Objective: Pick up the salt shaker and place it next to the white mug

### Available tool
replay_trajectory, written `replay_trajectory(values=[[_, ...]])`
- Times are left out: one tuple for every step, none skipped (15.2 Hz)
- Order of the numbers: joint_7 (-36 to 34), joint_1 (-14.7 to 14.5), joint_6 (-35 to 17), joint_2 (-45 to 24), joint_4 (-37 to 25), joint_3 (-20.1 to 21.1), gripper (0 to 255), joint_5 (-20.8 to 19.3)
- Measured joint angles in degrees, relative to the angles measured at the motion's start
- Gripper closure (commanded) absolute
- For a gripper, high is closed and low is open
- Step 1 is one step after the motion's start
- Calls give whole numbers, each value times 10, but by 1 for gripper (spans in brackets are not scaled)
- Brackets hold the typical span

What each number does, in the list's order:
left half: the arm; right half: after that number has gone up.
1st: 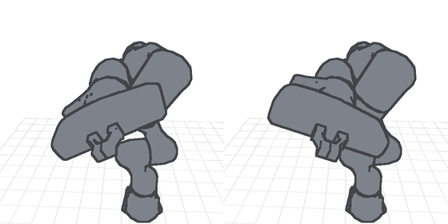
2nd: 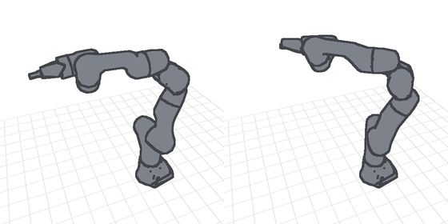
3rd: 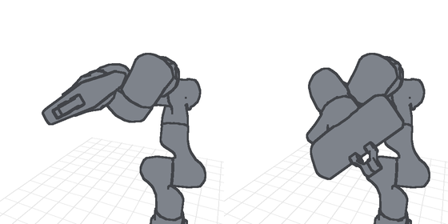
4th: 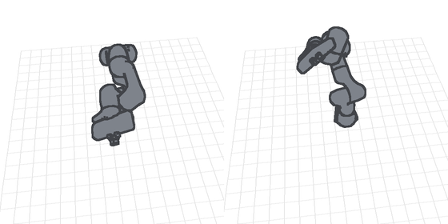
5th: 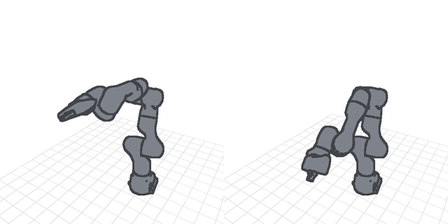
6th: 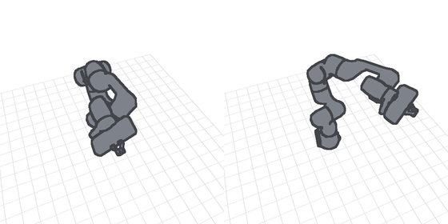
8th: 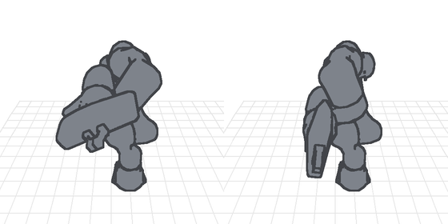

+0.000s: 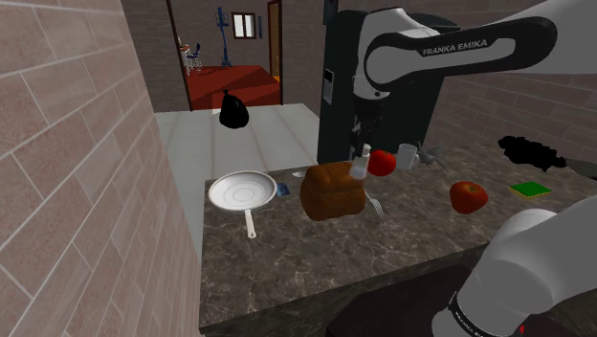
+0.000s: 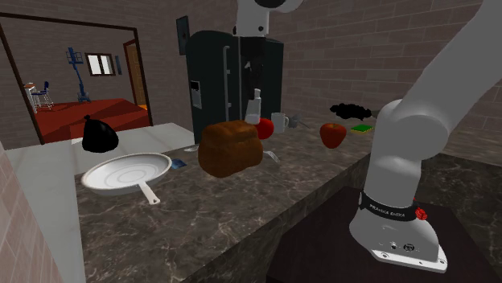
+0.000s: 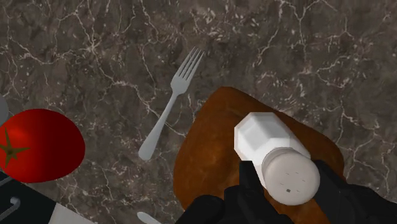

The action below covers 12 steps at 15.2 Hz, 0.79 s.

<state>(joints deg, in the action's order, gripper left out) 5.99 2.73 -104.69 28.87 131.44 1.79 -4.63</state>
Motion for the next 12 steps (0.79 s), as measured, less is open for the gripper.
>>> replay_trajectory(values=[[15,5,1,3,1,-11,255,-5],[29,11,0,3,0,-23,255,-10],[42,16,-3,-1,-2,-33,255,-14],[54,21,-3,-1,-3,-42,255,-18],[71,27,-5,-2,-4,-56,255,-24],[85,32,-3,-4,-10,-66,255,-28],[98,37,-7,-11,-14,-77,255,-32],[111,42,-10,-11,-12,-87,255,-37],[125,47,-11,-18,-20,-97,255,-40],[141,52,-15,-25,-25,-110,255,-44],[155,57,-18,-28,-26,-121,255,-47],[170,62,-20,-33,-32,-133,255,-51]])
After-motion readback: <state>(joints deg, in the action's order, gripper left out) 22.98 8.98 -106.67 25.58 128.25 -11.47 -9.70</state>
